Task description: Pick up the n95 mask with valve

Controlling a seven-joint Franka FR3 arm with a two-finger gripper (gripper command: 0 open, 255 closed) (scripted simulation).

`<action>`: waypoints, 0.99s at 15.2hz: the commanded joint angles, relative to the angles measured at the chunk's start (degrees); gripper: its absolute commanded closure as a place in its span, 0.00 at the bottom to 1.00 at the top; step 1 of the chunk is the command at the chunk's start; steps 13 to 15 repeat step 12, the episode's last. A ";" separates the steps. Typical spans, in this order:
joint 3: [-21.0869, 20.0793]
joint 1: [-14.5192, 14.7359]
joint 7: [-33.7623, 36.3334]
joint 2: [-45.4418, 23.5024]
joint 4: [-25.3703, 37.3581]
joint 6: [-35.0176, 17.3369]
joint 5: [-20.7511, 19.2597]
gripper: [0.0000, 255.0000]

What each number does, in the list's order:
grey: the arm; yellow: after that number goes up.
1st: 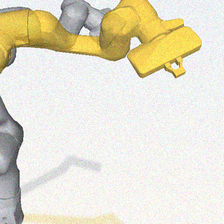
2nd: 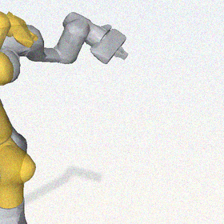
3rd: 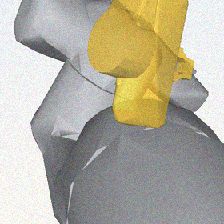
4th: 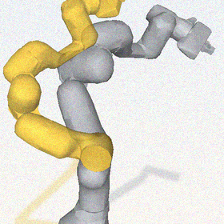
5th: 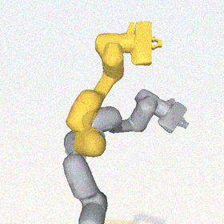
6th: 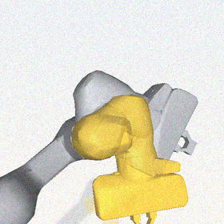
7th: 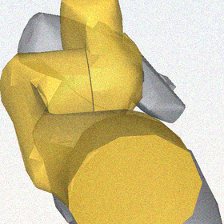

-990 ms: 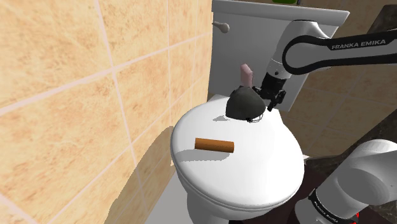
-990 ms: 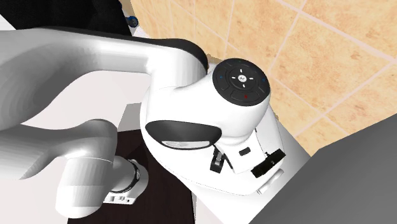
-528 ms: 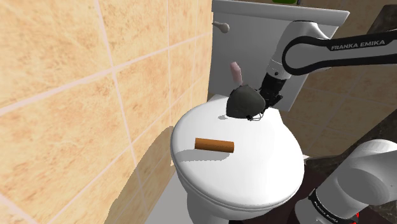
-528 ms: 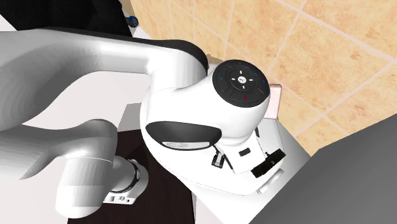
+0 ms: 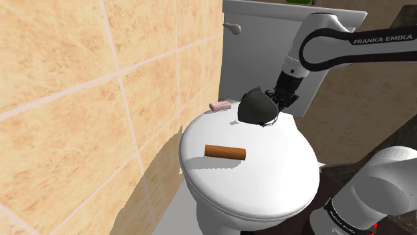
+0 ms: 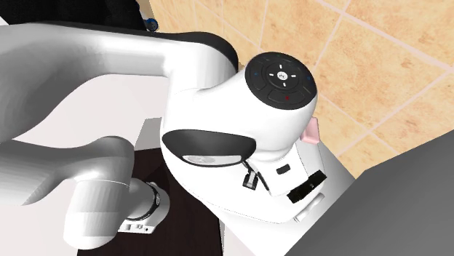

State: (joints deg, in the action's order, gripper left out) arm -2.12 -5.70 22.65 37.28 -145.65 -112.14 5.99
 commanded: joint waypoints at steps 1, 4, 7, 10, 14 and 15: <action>-0.04 0.02 0.22 0.31 1.35 1.65 -0.04 1.00; 0.03 -0.01 0.39 0.49 3.54 4.01 -0.16 1.00; 0.10 -0.04 0.56 0.55 5.81 6.33 -0.27 1.00; 0.17 -0.07 0.73 0.49 8.16 8.62 -0.37 1.00; 0.17 -0.07 0.73 0.48 8.28 8.73 -0.37 1.00; 0.17 -0.07 0.73 0.48 8.28 8.73 -0.37 1.00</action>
